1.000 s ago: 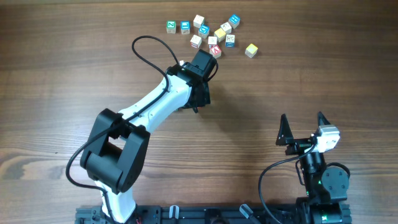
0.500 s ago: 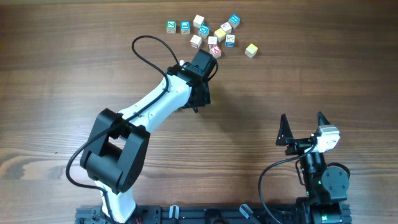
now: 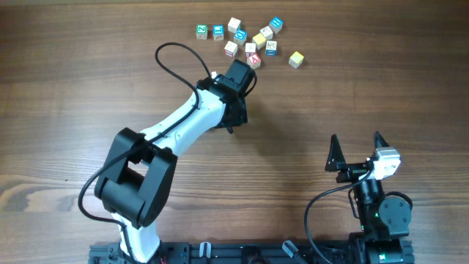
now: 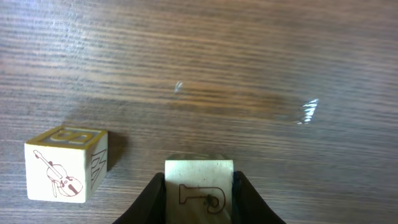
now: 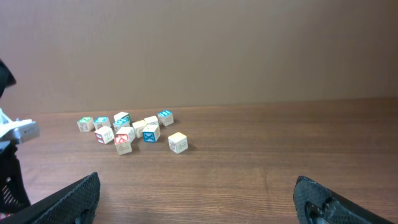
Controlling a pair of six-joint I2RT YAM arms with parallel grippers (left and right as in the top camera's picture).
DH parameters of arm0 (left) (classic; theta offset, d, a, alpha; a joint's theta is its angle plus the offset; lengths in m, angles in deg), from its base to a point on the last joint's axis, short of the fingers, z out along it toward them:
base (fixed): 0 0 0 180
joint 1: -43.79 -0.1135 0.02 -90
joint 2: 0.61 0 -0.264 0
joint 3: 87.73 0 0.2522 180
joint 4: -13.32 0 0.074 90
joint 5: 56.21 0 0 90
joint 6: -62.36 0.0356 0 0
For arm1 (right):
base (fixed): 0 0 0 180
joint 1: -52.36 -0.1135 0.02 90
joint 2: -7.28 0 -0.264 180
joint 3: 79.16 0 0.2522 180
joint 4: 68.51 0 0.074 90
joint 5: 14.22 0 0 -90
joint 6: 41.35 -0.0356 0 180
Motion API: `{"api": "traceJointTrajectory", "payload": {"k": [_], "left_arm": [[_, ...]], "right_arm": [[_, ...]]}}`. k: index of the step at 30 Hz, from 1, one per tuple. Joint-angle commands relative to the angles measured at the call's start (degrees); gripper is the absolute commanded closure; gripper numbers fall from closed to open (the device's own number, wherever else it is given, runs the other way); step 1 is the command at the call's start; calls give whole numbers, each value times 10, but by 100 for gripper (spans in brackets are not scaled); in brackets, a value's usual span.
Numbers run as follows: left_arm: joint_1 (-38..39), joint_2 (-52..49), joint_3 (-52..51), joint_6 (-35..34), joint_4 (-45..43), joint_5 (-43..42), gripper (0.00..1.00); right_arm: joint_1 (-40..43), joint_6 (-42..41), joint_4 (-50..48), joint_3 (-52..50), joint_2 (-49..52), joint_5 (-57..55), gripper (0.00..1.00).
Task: Form a horizontal line
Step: 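Lower the held block onto the table and open the left gripper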
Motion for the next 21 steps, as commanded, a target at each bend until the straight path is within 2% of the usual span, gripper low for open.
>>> {"api": "traceJointTrajectory", "payload": {"k": [1, 6, 13, 15, 18, 21], "left_arm": [[1, 5, -30, -10, -12, 25, 89], [1, 5, -52, -9, -45, 39, 84], [1, 5, -52, -9, -45, 40, 58], [1, 5, -52, -9, -45, 40, 55], [1, 5, -52, -9, -45, 40, 53], [1, 5, -52, -9, -47, 40, 60]], "right_arm": [[2, 3, -2, -1, -2, 10, 0], [2, 3, -2, -1, -2, 10, 0], [2, 3, -2, -1, -2, 10, 0], [2, 3, -2, -1, -2, 10, 0], [2, 3, -2, -1, -2, 10, 0], [2, 3, -2, -1, -2, 9, 0]]}}
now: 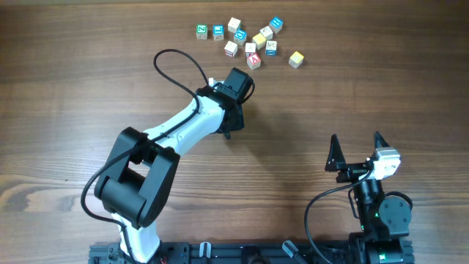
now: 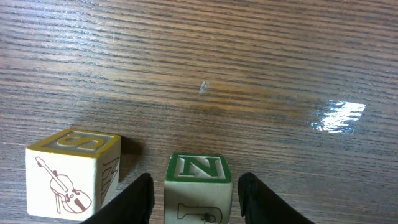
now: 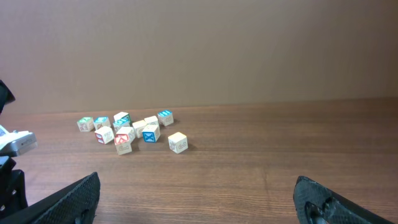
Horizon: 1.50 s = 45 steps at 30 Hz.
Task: Form a horizontal line
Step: 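Lower the held block onto the table and open the left gripper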
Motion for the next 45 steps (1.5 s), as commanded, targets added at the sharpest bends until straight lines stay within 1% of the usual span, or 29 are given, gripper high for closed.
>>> {"api": "traceJointTrajectory", "payload": {"k": [1, 2, 3, 5, 7, 11, 14, 15, 16, 17, 18, 19, 22, 27, 28, 29, 32, 34, 38, 39, 41, 45], "left_arm": [[0, 4, -6, -5, -2, 12, 65], [0, 4, -6, -5, -2, 12, 69], [0, 4, -6, -5, -3, 12, 71], [0, 4, -6, -2, -2, 28, 71], [0, 4, -6, 23, -2, 40, 71], [0, 4, -6, 25, -2, 48, 70], [0, 4, -6, 25, -2, 48, 60], [0, 4, -6, 25, -2, 48, 53], [0, 4, -6, 25, -2, 48, 49], [0, 4, -6, 25, -2, 48, 46], [0, 4, -6, 26, -5, 48, 46], [-2, 4, -6, 59, -19, 49, 43], [-2, 4, -5, 95, -41, 59, 41], [-2, 4, -5, 100, -72, 106, 42], [-2, 4, -5, 100, -79, 107, 43], [-2, 4, -5, 100, -88, 106, 47], [-2, 4, -5, 100, -98, 105, 64], [-2, 4, -5, 100, -99, 88, 73], [-2, 4, -4, 102, -103, 58, 94], [-2, 4, -1, 113, -103, 46, 96], [-2, 4, 7, 132, -103, 5, 96], [-2, 4, 10, 132, -95, -75, 96]], "right_arm": [[2, 3, -2, 0, -2, 10, 0], [2, 3, -2, 0, -2, 10, 1], [2, 3, -2, 0, -2, 10, 0], [2, 3, -2, 0, -2, 10, 0], [2, 3, -2, 0, -2, 10, 0], [2, 3, -2, 0, -2, 10, 0], [2, 3, -2, 0, -2, 10, 0], [2, 3, -2, 0, -2, 10, 0], [2, 3, -2, 0, -2, 10, 0], [2, 4, -2, 0, -2, 10, 0], [2, 3, -2, 0, -2, 10, 0], [2, 3, -2, 0, -2, 10, 0], [2, 3, -2, 0, -2, 10, 0], [2, 3, -2, 0, -2, 10, 0], [2, 3, -2, 0, -2, 10, 0], [2, 3, -2, 0, -2, 10, 0], [2, 3, -2, 0, -2, 10, 0], [2, 3, -2, 0, -2, 10, 0], [2, 3, -2, 0, -2, 10, 0], [2, 3, -2, 0, -2, 10, 0], [2, 3, -2, 0, -2, 10, 0], [2, 3, -2, 0, -2, 10, 0]]}}
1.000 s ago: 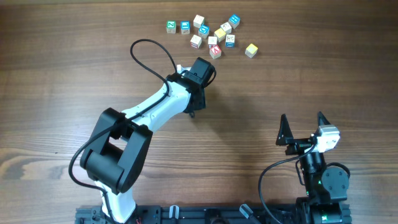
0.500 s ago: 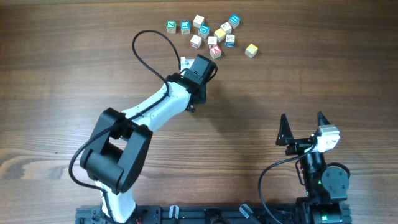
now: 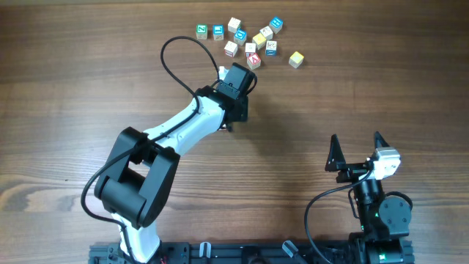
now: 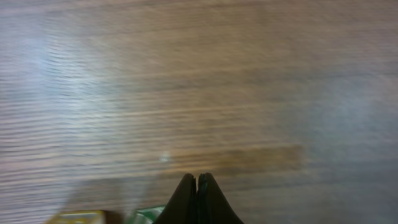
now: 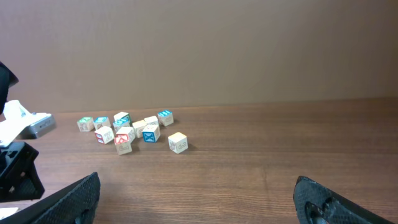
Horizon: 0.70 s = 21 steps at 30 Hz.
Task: Form a horizontal line
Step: 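Lower the held block onto the table and open the left gripper, then raise the open left gripper up from the two placed blocks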
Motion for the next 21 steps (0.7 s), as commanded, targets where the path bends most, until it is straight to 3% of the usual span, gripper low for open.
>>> {"api": "traceJointTrajectory", "payload": {"k": [1, 10, 21], "left_arm": [[-2, 4, 11, 14, 14, -88, 96], [-1, 4, 11, 14, 88, -89, 96], [-1, 4, 11, 14, 91, -96, 96]], "right_arm": [[2, 3, -2, -1, -2, 10, 0], [2, 3, -2, -1, -2, 10, 0], [2, 3, -2, -1, -2, 10, 0]]}}
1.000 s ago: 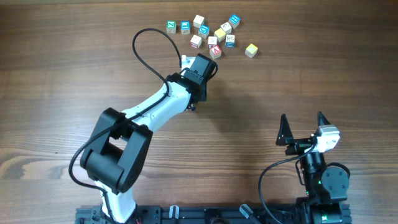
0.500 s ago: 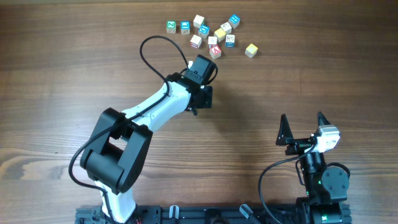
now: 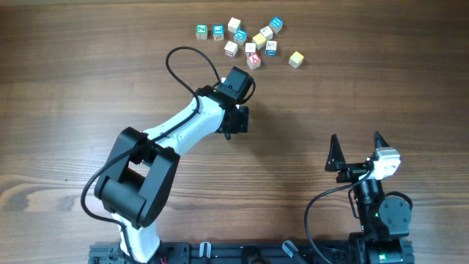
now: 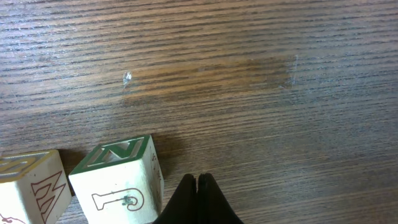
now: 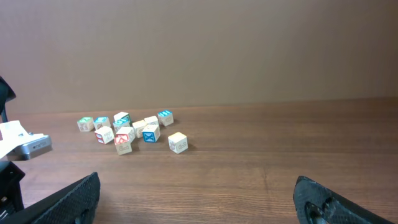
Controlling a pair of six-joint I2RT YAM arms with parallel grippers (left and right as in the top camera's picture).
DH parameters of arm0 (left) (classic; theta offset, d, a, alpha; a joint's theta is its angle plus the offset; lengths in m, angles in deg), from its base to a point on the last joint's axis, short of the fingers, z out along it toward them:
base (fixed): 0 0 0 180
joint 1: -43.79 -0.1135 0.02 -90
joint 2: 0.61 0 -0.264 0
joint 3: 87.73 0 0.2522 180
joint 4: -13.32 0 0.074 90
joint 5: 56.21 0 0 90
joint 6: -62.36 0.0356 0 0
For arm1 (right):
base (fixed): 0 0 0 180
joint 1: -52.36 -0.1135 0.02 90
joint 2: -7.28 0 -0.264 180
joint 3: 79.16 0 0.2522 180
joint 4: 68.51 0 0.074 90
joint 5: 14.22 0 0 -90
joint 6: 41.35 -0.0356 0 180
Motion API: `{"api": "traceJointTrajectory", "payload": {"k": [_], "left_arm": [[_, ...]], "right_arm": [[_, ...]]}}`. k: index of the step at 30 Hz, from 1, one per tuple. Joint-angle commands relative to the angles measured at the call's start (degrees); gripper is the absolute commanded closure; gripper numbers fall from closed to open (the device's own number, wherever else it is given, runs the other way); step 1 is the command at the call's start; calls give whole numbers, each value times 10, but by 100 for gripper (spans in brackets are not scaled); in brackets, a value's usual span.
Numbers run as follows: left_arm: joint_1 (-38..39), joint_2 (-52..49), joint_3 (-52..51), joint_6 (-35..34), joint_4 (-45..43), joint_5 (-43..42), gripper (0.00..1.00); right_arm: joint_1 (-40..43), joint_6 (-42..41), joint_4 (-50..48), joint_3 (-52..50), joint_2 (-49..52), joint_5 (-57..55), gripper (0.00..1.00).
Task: Form a horizontal line
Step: 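Raise the open left gripper up from the two placed blocks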
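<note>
In the left wrist view a wooden block with a green N on top (image 4: 118,180) stands on the table. A yellow-topped block (image 4: 28,190) sits close on its left, at the frame's edge. My left gripper (image 4: 198,190) is shut and empty, its tips just right of the N block. Overhead, the left gripper (image 3: 236,123) covers both blocks. Several more lettered blocks (image 3: 249,38) lie in a loose cluster at the far side of the table. My right gripper (image 3: 356,139) rests open near the front right, holding nothing.
One yellow block (image 3: 295,59) lies a little right of the cluster. The right wrist view shows the cluster (image 5: 127,130) far off to the left and brown wooden table (image 5: 261,162) ahead. A black cable (image 3: 183,55) loops off the left arm.
The left wrist view was blurred with the two blocks barely showing at its bottom edge. Now it is sharp, and the shut fingers sit just right of the N block.
My left gripper was shut on the N block next to the yellow-topped block. Then it was open with the N block standing on the table beside that block. Later it was shut and empty, and it is now by the N block's right side. The right arm stayed still.
</note>
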Motion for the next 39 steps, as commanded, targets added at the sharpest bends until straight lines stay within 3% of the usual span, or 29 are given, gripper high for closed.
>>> {"api": "traceJointTrajectory", "payload": {"k": [1, 23, 39], "left_arm": [[-1, 4, 9, 7, 2, -17, 96], [-1, 4, -9, 2, -40, 46, 96], [-1, 3, -23, -12, -59, 46, 96]], "right_arm": [[2, 3, -2, 0, -2, 10, 0], [2, 3, -2, 0, -2, 10, 0], [2, 3, -2, 0, -2, 10, 0]]}}
